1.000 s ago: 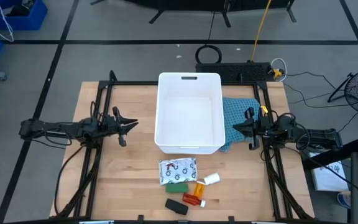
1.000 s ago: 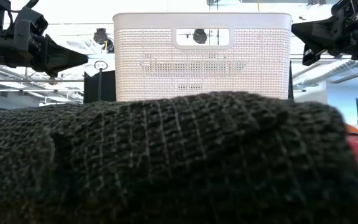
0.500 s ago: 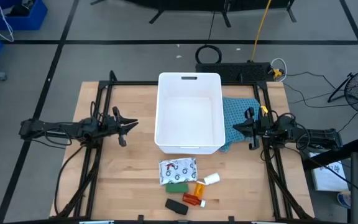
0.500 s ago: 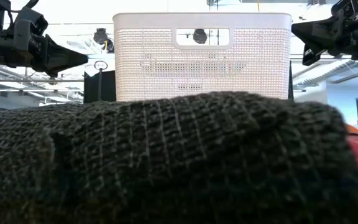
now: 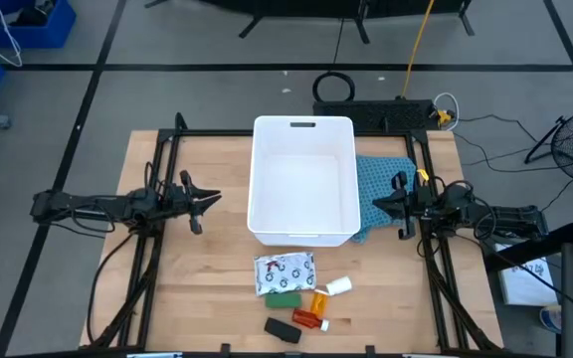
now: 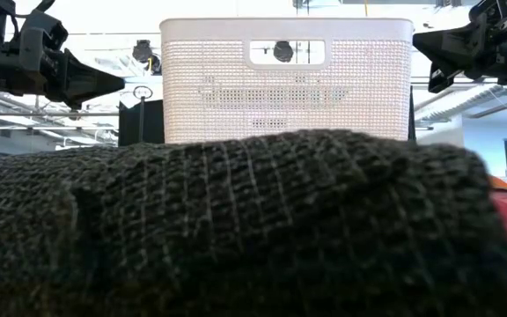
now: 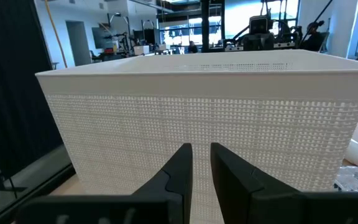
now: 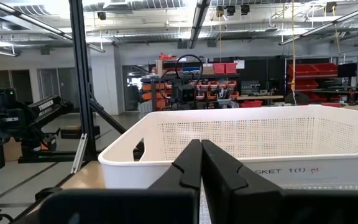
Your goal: Pick & place medical supplies in basket/bin
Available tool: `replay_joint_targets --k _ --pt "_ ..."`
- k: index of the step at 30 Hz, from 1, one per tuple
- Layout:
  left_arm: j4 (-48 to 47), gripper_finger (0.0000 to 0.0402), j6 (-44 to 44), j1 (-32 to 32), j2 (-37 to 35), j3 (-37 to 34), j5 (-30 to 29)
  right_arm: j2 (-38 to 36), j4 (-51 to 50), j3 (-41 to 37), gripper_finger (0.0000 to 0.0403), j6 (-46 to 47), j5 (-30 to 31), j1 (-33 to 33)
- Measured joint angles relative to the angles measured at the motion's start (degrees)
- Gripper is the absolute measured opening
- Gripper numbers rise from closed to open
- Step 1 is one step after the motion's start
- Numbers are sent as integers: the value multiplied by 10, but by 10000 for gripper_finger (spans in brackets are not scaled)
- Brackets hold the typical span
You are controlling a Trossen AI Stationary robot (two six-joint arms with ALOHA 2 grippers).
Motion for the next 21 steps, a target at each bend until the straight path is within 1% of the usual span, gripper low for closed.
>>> replay_joint_targets --k 21 --pt "0 63 0 0 0 0 0 0 3 0 0 2 0 0"
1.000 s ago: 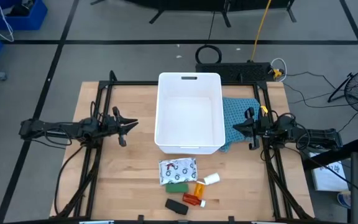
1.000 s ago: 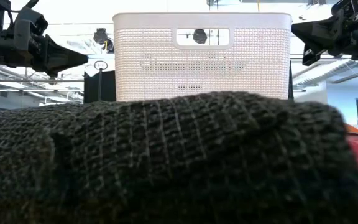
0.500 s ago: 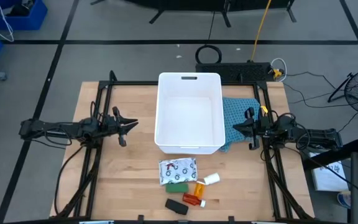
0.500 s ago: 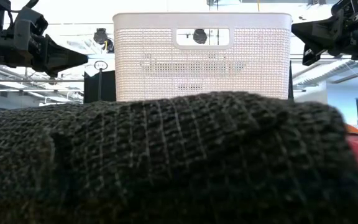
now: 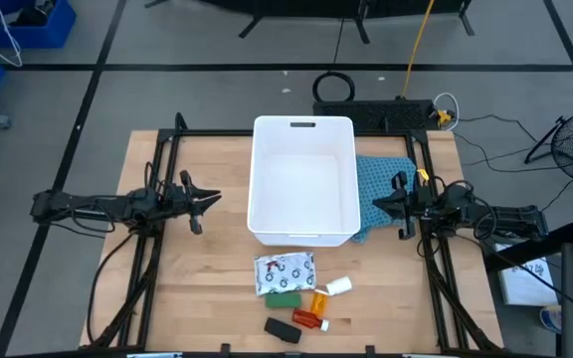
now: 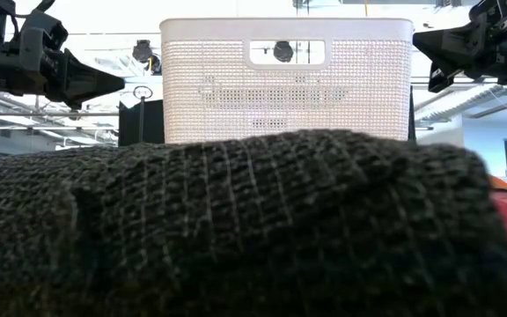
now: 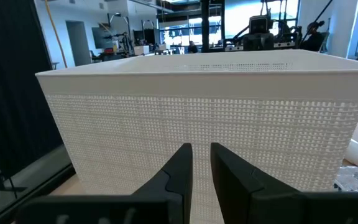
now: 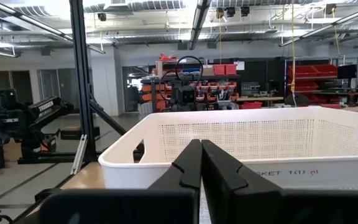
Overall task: Pick & place medical supplies in basket/bin
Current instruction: Put the white pill bottle into the white bin
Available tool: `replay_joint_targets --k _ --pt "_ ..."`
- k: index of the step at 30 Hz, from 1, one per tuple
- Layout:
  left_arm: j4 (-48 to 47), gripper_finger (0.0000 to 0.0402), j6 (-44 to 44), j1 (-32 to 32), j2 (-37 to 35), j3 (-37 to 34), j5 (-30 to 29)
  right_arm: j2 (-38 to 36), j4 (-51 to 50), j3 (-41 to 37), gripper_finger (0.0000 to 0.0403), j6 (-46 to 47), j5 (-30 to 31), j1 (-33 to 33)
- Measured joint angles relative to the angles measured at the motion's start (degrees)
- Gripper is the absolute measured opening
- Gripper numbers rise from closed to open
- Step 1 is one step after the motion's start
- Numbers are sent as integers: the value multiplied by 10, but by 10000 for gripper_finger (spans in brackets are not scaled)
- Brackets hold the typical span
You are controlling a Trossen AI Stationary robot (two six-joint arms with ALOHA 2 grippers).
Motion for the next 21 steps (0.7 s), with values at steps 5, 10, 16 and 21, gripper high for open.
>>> replay_joint_targets --k 5,10,16,21 --pt "26 63 0 0 0 0 0 0 0 0 0 23 0 0" --pt "40 63 -55 0 0 0 0 0 0 0 0 23 0 0" --pt "38 63 -239 0 0 0 1 0 10 0 0 17 0 0" --pt "37 63 -243 0 0 0 0 0 27 0 0 -6 0 0"
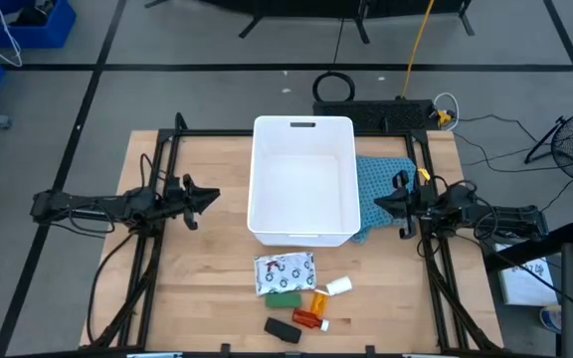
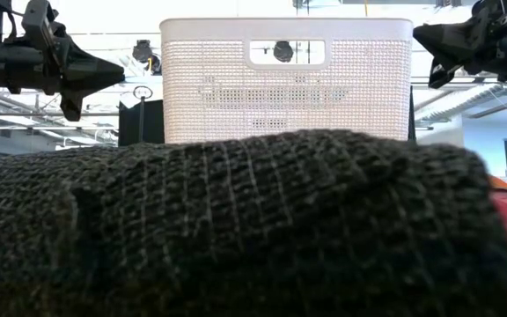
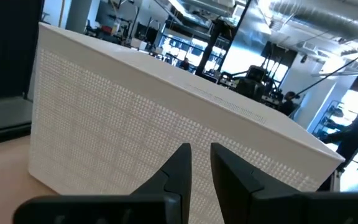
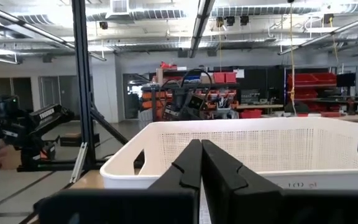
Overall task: Pick & place medical supplies in basket/bin
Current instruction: Put the white pill bottle into the white bin
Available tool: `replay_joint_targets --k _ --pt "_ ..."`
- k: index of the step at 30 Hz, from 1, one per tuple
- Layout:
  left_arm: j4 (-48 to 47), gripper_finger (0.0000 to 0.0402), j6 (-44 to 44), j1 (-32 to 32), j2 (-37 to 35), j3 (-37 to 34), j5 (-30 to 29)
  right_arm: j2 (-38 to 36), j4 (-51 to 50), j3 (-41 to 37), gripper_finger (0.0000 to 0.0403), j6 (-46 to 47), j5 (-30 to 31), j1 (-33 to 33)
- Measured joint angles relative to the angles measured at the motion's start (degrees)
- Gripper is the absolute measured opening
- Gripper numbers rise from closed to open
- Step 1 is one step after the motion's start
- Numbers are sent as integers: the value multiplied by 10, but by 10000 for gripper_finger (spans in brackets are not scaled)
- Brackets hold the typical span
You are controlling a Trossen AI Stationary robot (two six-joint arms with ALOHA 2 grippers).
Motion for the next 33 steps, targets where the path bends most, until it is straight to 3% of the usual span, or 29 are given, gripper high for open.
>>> replay_joint_targets --k 8,14,20,24,29,33 --pt "1 63 68 0 0 0 -32 0 82 18 7 -64 59 0" --pt "1 63 158 0 0 0 -33 51 69 102 57 -89 59 14" --pt "-4 63 170 0 0 0 -31 187 34 224 136 -147 60 71" --pt "-4 63 170 0 0 0 -30 300 -78 349 181 -162 79 131" --pt "-7 63 183 0 0 0 -30 443 -250 492 216 -155 109 229" --pt "-15 63 182 0 0 0 -30 549 -302 552 229 -140 174 317"
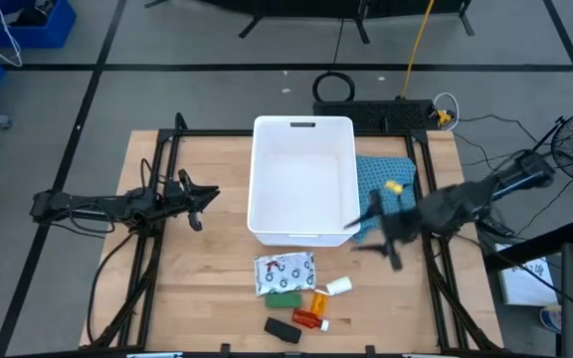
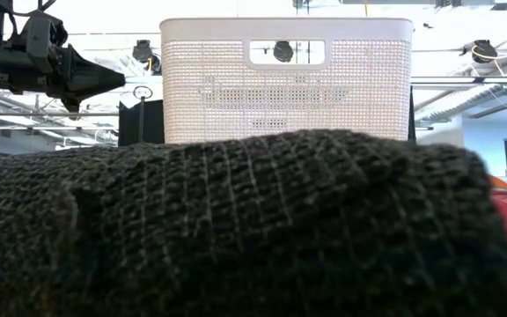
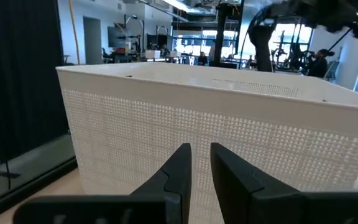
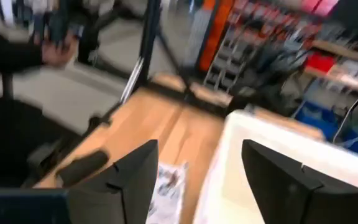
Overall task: Pick & place medical supplies in basket/bin
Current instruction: Put the white pill bottle into the white bin
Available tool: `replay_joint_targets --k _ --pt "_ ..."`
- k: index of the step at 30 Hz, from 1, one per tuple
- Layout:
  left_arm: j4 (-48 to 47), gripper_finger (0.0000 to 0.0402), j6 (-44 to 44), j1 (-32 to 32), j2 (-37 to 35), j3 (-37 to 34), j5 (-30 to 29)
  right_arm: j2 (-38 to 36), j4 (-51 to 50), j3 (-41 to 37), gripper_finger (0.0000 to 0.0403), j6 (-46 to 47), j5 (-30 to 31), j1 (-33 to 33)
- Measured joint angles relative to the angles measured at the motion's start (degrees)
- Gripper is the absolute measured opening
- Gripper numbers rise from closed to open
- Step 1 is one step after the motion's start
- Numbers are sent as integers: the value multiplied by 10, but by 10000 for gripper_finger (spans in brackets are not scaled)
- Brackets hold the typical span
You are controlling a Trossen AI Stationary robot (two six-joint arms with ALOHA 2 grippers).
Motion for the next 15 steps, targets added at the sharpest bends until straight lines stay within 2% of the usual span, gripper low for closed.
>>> replay_joint_targets --k 5,8,15 --pt "-12 63 -8 0 0 0 0 114 -1 29 233 -1 79 94" --pt "-20 63 -22 0 0 0 0 161 -1 33 233 41 124 135" --pt "-22 63 -25 0 0 0 0 249 -9 12 234 162 141 171"
